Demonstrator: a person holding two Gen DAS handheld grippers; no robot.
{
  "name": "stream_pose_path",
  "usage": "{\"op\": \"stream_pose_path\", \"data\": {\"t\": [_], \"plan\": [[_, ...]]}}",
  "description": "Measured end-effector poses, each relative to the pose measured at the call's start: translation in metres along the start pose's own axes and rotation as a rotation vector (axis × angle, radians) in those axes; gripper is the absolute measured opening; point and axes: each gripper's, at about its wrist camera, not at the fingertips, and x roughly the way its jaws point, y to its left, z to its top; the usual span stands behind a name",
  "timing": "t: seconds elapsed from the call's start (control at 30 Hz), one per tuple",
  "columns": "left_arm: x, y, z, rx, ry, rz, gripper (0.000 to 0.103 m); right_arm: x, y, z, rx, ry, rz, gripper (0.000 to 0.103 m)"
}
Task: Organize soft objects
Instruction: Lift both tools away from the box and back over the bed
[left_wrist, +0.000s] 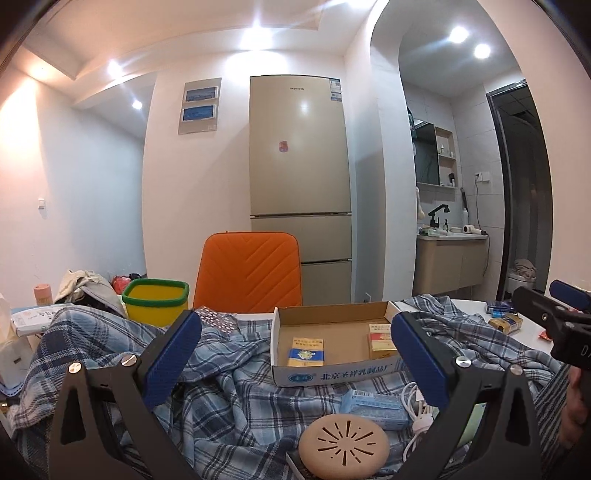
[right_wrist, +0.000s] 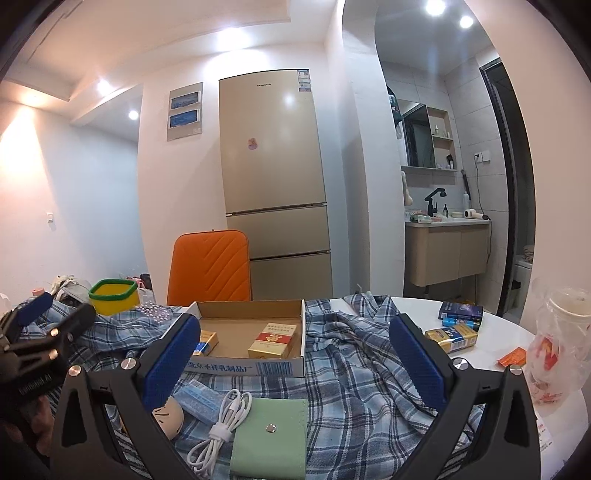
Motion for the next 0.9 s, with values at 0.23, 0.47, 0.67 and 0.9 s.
{"op": "stream_pose_path", "data": {"t": [0.23,0.47,0.67,0.9], "plan": [[0.007,0.0048,-0.0039,-0.033,0.037,-0.006,0.102,0.0023,-0.0009,-0.0016,0.006,0.015,-0.01,0.103],[0.0096,0.0007,-0.0053,-0.004,0.052,-0.006,0.102,0.0033,-0.0011,-0.0017,0.008,0.022,-0.011,0.103],[0.0073,-0.0008,-0.0046,0.002,0.042,-0.01,0.102,0.0033,-0.0008,-0.0019,0.009,0.024,-0.011,0.103],[0.0111,-0.0012,-0.0048,-0.001,0.058,-0.004,0.102,0.006,-0.0001,-0.0039,-0.001,0.033,-0.014,0.103]]}}
